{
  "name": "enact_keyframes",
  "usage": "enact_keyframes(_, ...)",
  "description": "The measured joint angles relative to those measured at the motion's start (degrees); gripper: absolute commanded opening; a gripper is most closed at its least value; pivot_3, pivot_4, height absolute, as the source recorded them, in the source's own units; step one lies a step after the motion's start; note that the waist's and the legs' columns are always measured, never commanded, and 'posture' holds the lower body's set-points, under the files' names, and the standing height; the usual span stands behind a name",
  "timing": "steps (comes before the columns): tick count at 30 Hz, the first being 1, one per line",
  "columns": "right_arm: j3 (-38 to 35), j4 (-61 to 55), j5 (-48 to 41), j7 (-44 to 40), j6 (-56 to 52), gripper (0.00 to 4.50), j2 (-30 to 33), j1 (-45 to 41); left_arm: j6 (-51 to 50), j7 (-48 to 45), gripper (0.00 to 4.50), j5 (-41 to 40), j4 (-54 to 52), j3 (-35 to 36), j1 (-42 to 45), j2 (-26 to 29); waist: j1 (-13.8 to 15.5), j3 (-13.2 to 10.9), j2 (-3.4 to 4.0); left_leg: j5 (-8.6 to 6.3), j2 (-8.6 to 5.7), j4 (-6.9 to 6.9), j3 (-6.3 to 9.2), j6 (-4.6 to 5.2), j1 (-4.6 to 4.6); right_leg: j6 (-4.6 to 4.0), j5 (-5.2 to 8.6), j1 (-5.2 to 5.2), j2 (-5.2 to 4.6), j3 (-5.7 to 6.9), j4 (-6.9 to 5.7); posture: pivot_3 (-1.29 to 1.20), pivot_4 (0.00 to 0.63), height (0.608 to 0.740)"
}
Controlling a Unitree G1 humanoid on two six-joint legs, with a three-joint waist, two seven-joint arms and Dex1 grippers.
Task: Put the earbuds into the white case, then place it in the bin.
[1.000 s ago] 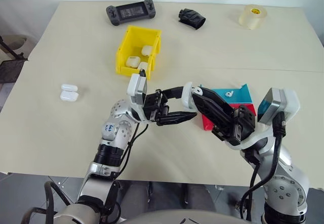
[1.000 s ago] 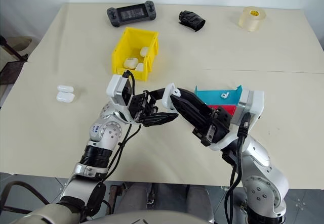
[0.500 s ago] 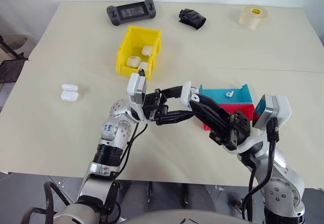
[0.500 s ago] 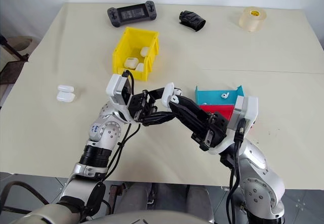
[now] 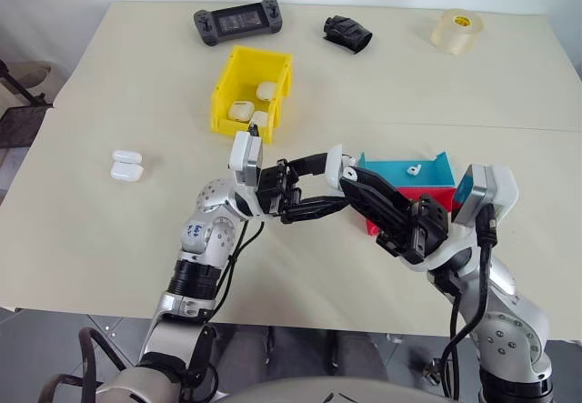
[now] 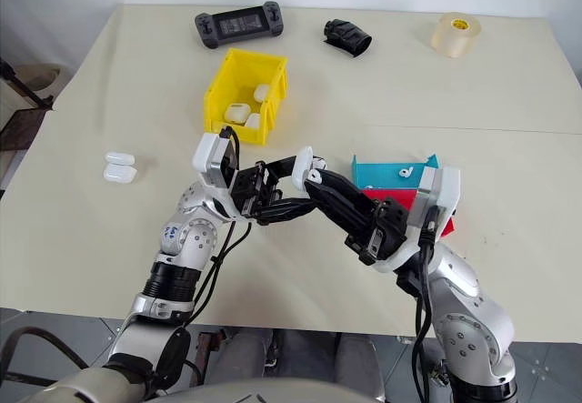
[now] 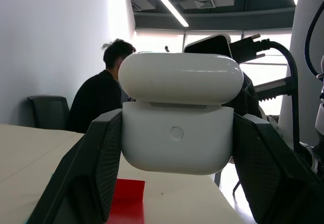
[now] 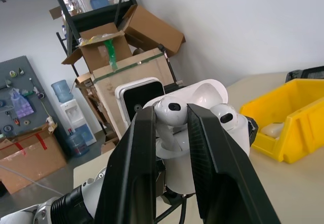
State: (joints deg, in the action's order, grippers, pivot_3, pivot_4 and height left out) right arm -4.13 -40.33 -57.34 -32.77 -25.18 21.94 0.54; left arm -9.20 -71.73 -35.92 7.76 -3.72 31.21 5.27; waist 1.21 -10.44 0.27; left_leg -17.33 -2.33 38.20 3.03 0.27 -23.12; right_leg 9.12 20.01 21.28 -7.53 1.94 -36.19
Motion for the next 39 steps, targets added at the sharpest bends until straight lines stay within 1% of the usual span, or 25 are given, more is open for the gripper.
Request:
enact_keyframes(10,-1.82,-0.98,-5.97,3.49,-2.87,0.51,3.91,0.29,0.65,-0.08,2.82,0.42,0.26,-0.02,-0.08,-0.79,0.00,0.00,0.00,0.00,0.01,0.00,0.00,0.00,0.00,0.00,0.00,0.00,0.00,0.00,0.00,0.00,0.150,0.740)
enact_keyframes(19,-3.12,-0.90,-9.83,3.60,-4.05,0.51,6.72,0.41,1.50,-0.56,2.82,0.45,0.26,-0.06,-0.14,-1.32,0.02,0.00,-0.01,0.01,0.00,0.00,0.00,0.02,0.00,0.00,0.00,-0.02,0.00,0.01,0.02,0.00,0.150,0.740)
enact_keyframes(20,-3.22,-0.88,-10.75,3.60,-4.21,1.24,7.10,0.35,1.74,-0.72,2.82,0.44,0.26,-0.03,-0.15,-1.38,0.01,0.00,-0.01,0.01,0.01,0.00,0.00,0.02,0.00,0.00,0.00,-0.03,0.00,0.01,0.02,0.00,0.150,0.740)
enact_keyframes(21,-3.58,-0.75,-11.18,3.56,-4.52,1.49,7.71,0.37,1.95,-0.70,2.82,0.41,0.26,0.53,-0.15,-1.52,0.02,0.00,-0.01,0.01,0.01,0.00,0.00,0.02,0.00,0.00,0.00,-0.03,0.00,0.01,0.02,0.00,0.150,0.740)
enact_keyframes(26,-4.46,1.00,-11.66,3.62,-5.34,3.07,9.16,0.65,3.04,-1.68,2.82,0.07,0.16,1.64,-0.13,-1.81,0.05,0.01,-0.02,0.01,0.01,0.01,0.00,0.03,0.00,0.00,0.00,-0.05,0.00,0.02,0.05,0.00,0.150,0.740)
enact_keyframes(30,-5.89,1.19,-11.81,3.67,-6.04,4.41,10.55,0.96,3.10,-2.54,2.82,0.02,-0.01,1.59,-0.17,-1.86,0.11,0.01,-0.02,0.02,0.00,0.01,0.00,0.03,0.00,0.00,0.00,-0.07,-0.01,0.02,0.07,0.00,0.150,0.740)
enact_keyframes(33,-7.50,0.81,-12.26,3.01,-6.89,4.46,12.76,4.14,3.16,-2.78,2.82,0.02,-0.15,1.56,-0.23,-1.90,0.22,0.00,-0.03,0.02,0.01,0.00,0.05,0.04,0.00,0.00,0.00,-0.13,0.01,0.08,0.12,0.00,0.150,0.740)
enact_keyframes(35,-8.37,0.44,-12.20,2.73,-6.80,4.46,12.82,6.56,3.33,-2.88,2.82,0.02,-0.20,1.45,-0.28,-1.94,0.19,0.00,-0.03,0.02,0.00,0.00,0.05,0.05,0.00,0.00,0.00,-0.16,0.00,0.07,0.16,0.00,0.150,0.740)
enact_keyframes(39,-13.04,-0.24,-11.50,1.60,-5.98,4.46,13.71,12.37,4.15,-3.80,2.82,0.31,-0.30,0.77,-0.56,-1.00,0.27,0.00,-0.03,0.02,0.00,0.00,0.07,0.05,0.04,0.00,0.00,-0.24,0.01,0.10,0.18,0.00,0.150,0.740)
